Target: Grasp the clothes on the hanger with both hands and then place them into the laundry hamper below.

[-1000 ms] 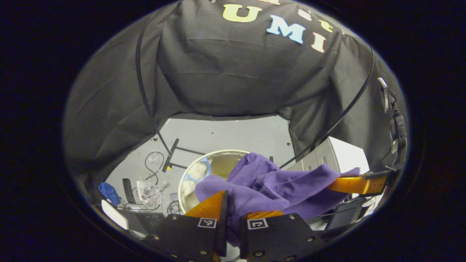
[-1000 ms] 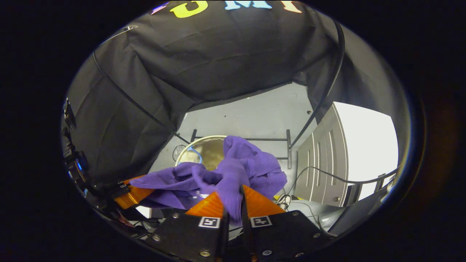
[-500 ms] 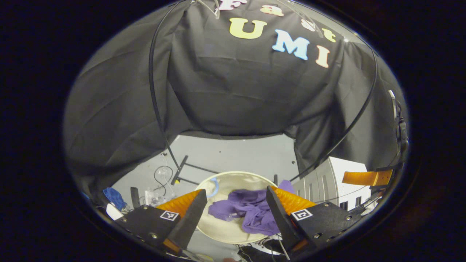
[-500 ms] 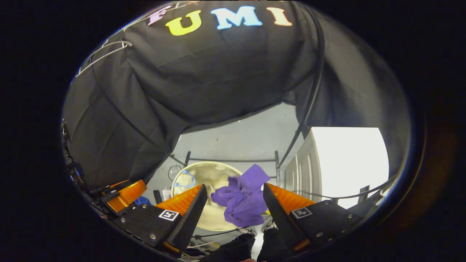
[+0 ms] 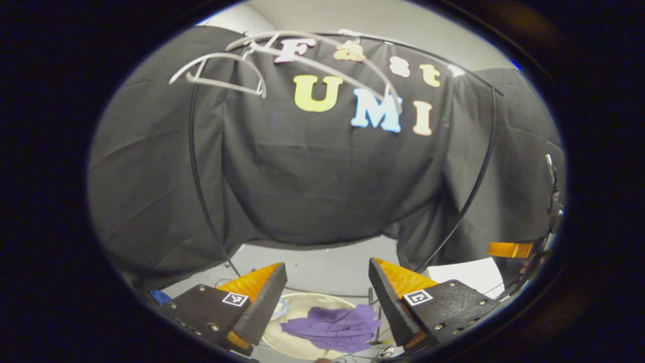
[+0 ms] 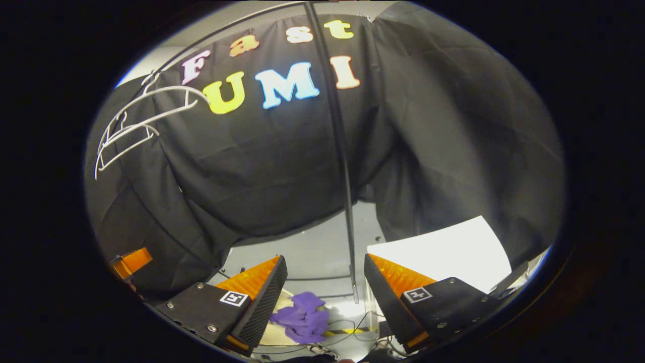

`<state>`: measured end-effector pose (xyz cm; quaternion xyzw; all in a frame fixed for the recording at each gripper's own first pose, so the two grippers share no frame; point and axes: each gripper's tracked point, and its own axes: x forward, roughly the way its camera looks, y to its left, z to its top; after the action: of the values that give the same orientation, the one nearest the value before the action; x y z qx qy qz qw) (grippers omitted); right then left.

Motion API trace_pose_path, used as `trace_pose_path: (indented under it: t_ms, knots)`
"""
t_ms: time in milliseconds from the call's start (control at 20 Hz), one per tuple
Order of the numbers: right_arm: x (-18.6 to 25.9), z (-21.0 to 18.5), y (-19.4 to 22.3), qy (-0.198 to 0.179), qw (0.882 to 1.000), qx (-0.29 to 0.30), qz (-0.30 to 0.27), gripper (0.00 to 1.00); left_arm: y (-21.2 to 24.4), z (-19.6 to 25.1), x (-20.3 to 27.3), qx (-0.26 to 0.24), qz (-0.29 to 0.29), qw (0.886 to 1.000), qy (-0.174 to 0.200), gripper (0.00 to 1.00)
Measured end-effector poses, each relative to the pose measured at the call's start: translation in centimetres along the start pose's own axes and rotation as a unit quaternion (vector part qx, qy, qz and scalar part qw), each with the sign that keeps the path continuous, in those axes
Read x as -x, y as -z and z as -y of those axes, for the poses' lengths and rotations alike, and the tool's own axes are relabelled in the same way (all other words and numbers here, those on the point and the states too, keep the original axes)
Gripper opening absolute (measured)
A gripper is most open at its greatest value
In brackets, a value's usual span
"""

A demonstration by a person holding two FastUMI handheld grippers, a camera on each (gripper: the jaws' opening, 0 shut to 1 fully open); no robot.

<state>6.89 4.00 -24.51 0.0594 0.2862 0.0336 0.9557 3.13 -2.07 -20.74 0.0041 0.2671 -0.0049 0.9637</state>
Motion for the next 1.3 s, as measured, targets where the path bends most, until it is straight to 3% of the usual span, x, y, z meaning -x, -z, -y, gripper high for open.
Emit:
trace_pose_path:
  t_ms: [50, 150, 250, 300, 350, 400, 600, 700, 850, 900, 1000, 1100, 1300]
  knots:
    - [0.7, 0.8, -1.9, -0.003, 1.000, 0.006, 0.023, 0.95, -1.9, 1.6, 1.0, 0.002, 0.020, 1.000, -0.002, 1.00]
    - [2.3, 2.2, -5.3, -0.013, 0.998, 0.016, 0.066, 1.00, -5.2, 4.1, 2.3, 0.004, 0.059, 0.998, -0.008, 1.00]
    - [3.2, 3.1, -8.1, -0.022, 0.994, 0.028, 0.102, 0.92, -8.3, 6.3, 3.7, 0.000, 0.092, 0.996, -0.013, 1.00]
    - [3.9, 3.5, -9.3, -0.029, 0.992, 0.035, 0.119, 0.95, -10.1, 7.2, 4.4, -0.003, 0.111, 0.994, -0.014, 0.99]
    - [4.7, 3.8, -10.5, -0.035, 0.989, 0.043, 0.139, 0.92, -11.8, 8.4, 5.0, -0.003, 0.131, 0.991, -0.011, 0.99]
    - [5.5, 4.4, -11.8, -0.039, 0.986, 0.050, 0.158, 0.95, -13.9, 9.4, 5.8, -0.001, 0.154, 0.988, -0.004, 0.99]
    - [8.8, 7.5, -17.3, -0.040, 0.972, 0.042, 0.226, 0.95, -21.0, 13.1, 12.1, 0.002, 0.253, 0.968, -0.002, 0.99]
    - [10.6, 9.9, -20.2, -0.032, 0.965, 0.027, 0.258, 0.91, -22.2, 14.4, 14.4, 0.017, 0.286, 0.958, 0.006, 0.99]
    - [11.6, 13.0, -21.3, -0.014, 0.960, 0.020, 0.280, 0.92, -22.6, 13.4, 17.2, 0.029, 0.316, 0.948, -0.003, 0.99]
    - [12.2, 14.2, -21.6, -0.004, 0.958, 0.021, 0.287, 0.95, -22.5, 12.6, 17.7, 0.027, 0.316, 0.948, -0.016, 0.99]
    - [13.4, 16.5, -21.0, 0.023, 0.954, 0.023, 0.297, 0.91, -21.9, 11.2, 18.3, 0.020, 0.305, 0.952, -0.034, 0.99]
    - [14.4, 18.0, -20.3, 0.049, 0.951, 0.020, 0.305, 0.95, -20.9, 10.3, 18.5, 0.025, 0.291, 0.956, -0.040, 0.99]
    - [15.5, 17.4, -19.8, 0.068, 0.945, 0.022, 0.319, 0.95, -20.4, 8.0, 19.0, 0.029, 0.284, 0.957, -0.057, 0.90]
